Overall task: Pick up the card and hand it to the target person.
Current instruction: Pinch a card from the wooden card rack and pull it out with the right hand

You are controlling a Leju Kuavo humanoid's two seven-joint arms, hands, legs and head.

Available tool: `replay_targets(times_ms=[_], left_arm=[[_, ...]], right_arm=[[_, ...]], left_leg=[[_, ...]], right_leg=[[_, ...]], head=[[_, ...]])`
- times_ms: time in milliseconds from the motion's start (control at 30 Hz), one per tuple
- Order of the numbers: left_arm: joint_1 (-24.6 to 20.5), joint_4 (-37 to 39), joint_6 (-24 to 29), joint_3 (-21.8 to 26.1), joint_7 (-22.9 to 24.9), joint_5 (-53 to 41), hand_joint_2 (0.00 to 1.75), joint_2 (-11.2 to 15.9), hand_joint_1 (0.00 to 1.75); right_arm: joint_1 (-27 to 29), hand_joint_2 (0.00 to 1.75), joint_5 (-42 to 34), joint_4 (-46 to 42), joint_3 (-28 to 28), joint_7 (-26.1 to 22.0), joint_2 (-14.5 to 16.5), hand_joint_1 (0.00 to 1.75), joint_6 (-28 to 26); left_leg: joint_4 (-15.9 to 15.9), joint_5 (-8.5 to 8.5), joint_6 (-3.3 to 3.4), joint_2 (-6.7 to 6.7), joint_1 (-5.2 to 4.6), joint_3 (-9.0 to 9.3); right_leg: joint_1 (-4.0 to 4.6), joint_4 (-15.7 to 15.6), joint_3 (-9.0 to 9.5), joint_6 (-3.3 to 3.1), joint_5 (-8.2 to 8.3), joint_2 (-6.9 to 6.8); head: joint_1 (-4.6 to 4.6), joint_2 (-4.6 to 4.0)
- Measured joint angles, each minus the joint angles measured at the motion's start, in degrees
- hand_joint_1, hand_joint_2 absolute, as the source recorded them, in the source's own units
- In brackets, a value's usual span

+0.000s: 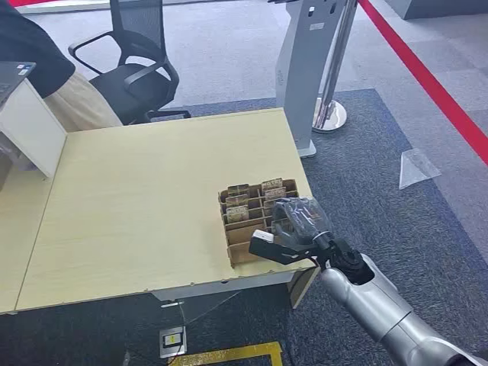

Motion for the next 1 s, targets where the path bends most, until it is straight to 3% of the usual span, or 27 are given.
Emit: replay_targets(times_ms=[200, 767, 1000], left_arm=[[0.0, 0.0, -0.03, 0.0, -0.1, 0.0, 1.75, -0.04, 0.0], [-0.02, -0.01, -0.1, -0.02, -0.1, 0.0, 1.75, -0.07, 0.0], [-0.04, 0.0, -0.09, -0.02, -0.1, 0.0, 1.75, -0.07, 0.0]], right_arm=[[-0.31, 1.75, -0.04, 0.67, 0.03, -0.02, 0.0, 0.89, -0.11], [-0.61, 1.75, -0.42, 1.5, 0.54, 0.0, 0.0, 1.03, -0.99], [-0.59, 1.75, -0.42, 1.55, 0.55, 0.02, 0.0, 1.29, -1.05]], left_leg=[[0.0, 0.0, 0.0, 0.0, 0.0, 0.0], [0.0, 0.0, 0.0, 0.0, 0.0, 0.02], [0.0, 0.0, 0.0, 0.01, 0.0, 0.03]], right_leg=[[0.0, 0.0, 0.0, 0.0, 0.0, 0.0], [0.0, 0.0, 0.0, 0.0, 0.0, 0.01], [0.0, 0.0, 0.0, 0.0, 0.0, 0.02]], head=[[-0.01, 0.0], [-0.01, 0.0], [0.0, 0.0]])
